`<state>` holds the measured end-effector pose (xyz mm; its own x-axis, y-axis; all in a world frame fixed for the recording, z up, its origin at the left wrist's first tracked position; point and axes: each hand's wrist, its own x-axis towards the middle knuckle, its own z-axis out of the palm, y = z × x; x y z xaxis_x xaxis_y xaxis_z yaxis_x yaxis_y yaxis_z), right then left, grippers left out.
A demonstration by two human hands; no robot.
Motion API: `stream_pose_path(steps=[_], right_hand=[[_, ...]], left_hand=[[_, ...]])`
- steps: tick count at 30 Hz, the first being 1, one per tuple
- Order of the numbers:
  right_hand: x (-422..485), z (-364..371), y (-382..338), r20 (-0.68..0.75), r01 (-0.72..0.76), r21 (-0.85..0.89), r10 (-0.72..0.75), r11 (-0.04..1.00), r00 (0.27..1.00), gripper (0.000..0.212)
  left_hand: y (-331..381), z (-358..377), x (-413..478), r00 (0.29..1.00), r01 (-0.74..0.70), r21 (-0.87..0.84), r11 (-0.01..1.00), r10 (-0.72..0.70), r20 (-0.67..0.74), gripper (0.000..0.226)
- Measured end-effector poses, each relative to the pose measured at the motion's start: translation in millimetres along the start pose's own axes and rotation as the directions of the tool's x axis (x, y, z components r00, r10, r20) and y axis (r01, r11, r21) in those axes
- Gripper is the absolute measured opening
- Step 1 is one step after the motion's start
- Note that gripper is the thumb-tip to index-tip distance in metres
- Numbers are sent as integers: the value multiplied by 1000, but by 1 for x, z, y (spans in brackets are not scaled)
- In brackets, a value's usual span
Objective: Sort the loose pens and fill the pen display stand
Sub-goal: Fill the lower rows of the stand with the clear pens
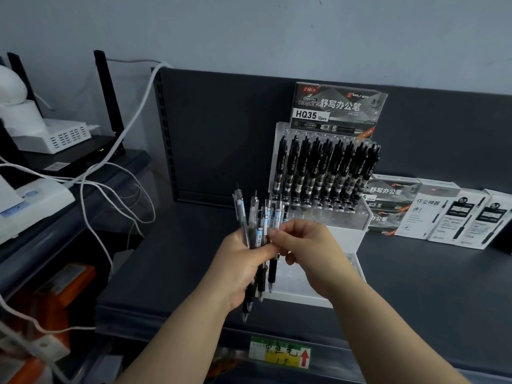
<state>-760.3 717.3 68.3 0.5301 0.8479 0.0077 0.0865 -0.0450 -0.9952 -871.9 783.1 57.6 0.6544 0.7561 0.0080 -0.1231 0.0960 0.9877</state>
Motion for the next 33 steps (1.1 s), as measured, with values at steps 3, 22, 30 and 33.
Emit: stream_pose_path(steps=[3,22,30,33], right_hand=[[1,-11,-7,-106,57,-57,-62,997,992,10],[25,-20,35,-183,103,-650,-287,753,940,17],[14,-23,32,-205,115,-586,-284,802,937,15],[0,-20,20,-171,166,-462,-272,871,947,11]], left_hand=[[-1,0,3,996,48,-63,997,-53,-77,12],[-4,-5,12,946,80,-394,916,-194,-260,15],[-4,1,5,953,87,-381,920,-188,-238,5],[-3,6,0,962,100,-385,917,-188,-200,8]])
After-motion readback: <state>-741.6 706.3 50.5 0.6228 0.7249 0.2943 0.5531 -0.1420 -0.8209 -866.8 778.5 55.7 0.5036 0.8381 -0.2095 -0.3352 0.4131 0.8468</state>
